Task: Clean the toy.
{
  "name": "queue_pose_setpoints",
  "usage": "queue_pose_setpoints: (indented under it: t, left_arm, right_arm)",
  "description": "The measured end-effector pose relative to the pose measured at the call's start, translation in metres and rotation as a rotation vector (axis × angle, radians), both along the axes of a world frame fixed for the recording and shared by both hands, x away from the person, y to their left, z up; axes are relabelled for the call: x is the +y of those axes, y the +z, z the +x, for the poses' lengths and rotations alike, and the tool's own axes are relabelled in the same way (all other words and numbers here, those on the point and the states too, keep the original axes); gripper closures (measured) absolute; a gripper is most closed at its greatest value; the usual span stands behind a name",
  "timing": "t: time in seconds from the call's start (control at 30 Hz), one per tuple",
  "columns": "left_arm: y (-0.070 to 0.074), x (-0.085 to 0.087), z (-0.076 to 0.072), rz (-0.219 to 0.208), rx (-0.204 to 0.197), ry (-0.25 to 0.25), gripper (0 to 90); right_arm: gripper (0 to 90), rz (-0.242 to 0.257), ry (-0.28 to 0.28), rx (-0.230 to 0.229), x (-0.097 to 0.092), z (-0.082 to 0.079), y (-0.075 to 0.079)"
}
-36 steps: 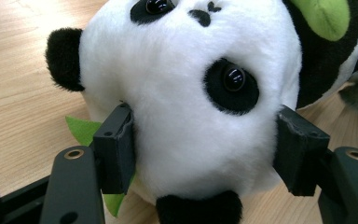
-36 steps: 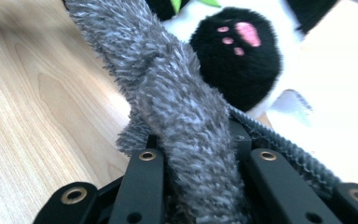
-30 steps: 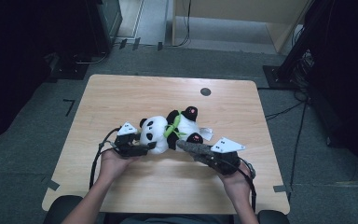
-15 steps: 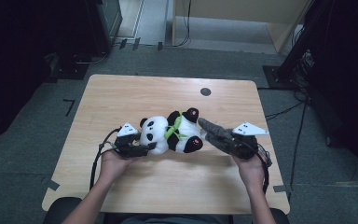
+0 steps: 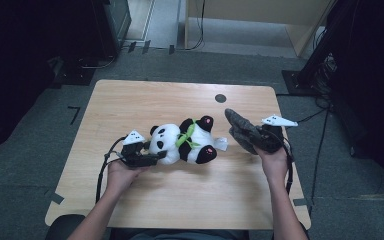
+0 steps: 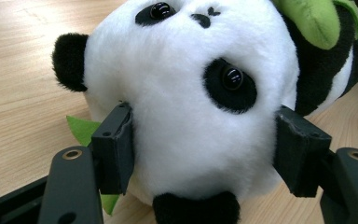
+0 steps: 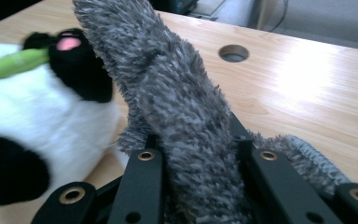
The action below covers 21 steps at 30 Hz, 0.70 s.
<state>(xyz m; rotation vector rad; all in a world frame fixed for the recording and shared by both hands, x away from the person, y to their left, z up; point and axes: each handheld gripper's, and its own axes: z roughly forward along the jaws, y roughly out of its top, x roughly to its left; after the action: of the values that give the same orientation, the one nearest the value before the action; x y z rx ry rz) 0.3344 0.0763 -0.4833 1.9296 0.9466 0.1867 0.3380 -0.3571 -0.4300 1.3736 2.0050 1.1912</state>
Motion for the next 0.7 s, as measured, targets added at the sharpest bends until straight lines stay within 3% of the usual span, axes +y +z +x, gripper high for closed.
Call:
queue_pose_setpoints:
  t: [0.13, 0.3, 0.43, 0.7]
  left_arm:
    - [-0.001, -0.001, -0.002, 0.008, -0.013, 0.002, 31.4]
    - [0.0, -0.002, -0.002, 0.024, -0.01, 0.004, 30.5]
    - [-0.001, -0.002, -0.001, 0.028, -0.026, -0.006, 30.1]
    - [-0.005, -0.001, -0.002, 0.032, -0.059, -0.025, 27.5]
  right_arm:
    - [74.6, -0.011, 0.0, 0.022, -0.002, 0.016, -0.007]
    - [73.5, -0.039, -0.011, 0.014, -0.005, 0.037, -0.016]
    - [73.5, 0.002, -0.047, 0.03, -0.014, 0.054, -0.028]
    - [71.3, -0.056, -0.078, 0.069, -0.018, 0.075, -0.057]
